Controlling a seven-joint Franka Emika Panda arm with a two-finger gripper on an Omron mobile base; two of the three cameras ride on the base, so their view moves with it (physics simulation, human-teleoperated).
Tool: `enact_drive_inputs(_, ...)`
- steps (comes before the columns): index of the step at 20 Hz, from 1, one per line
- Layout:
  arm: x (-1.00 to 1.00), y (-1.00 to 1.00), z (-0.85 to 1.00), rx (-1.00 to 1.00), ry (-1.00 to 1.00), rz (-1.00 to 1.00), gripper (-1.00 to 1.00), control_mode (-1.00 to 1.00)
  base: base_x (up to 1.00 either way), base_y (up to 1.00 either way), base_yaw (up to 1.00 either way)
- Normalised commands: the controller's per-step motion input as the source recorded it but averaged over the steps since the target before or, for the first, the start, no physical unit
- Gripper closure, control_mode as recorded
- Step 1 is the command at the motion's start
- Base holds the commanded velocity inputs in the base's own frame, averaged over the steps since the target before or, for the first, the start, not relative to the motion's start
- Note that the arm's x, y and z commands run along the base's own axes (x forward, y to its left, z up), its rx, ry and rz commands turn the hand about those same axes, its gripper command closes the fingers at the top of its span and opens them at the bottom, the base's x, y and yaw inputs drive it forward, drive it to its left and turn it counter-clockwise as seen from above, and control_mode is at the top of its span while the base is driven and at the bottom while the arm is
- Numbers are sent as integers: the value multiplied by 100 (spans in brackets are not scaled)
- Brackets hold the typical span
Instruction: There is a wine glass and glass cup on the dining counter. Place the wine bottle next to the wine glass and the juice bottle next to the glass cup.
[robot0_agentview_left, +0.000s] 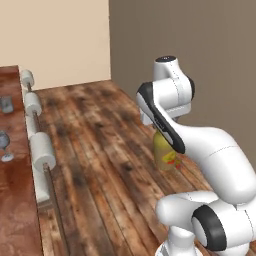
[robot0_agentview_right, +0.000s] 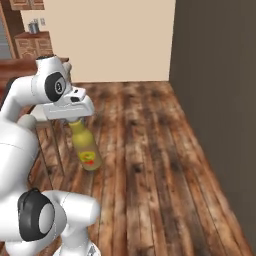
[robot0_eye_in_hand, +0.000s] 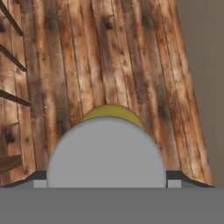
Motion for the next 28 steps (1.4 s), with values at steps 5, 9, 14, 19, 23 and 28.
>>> enact_drive_inputs(5, 0, 0, 0, 0, 0, 0, 100, 100, 76, -13, 26)
enact_drive_inputs(9, 0, 0, 0, 0, 0, 0, 100, 100, 72, -14, 30)
enact_drive_inputs(14, 0, 0, 0, 0, 0, 0, 100, 100, 72, -21, 21)
enact_drive_inputs(19, 0, 0, 0, 0, 0, 0, 100, 100, 73, -23, 18)
enact_drive_inputs(23, 0, 0, 0, 0, 0, 0, 100, 100, 72, -24, 17)
enact_drive_inputs(28, 0, 0, 0, 0, 0, 0, 100, 100, 70, -21, 23)
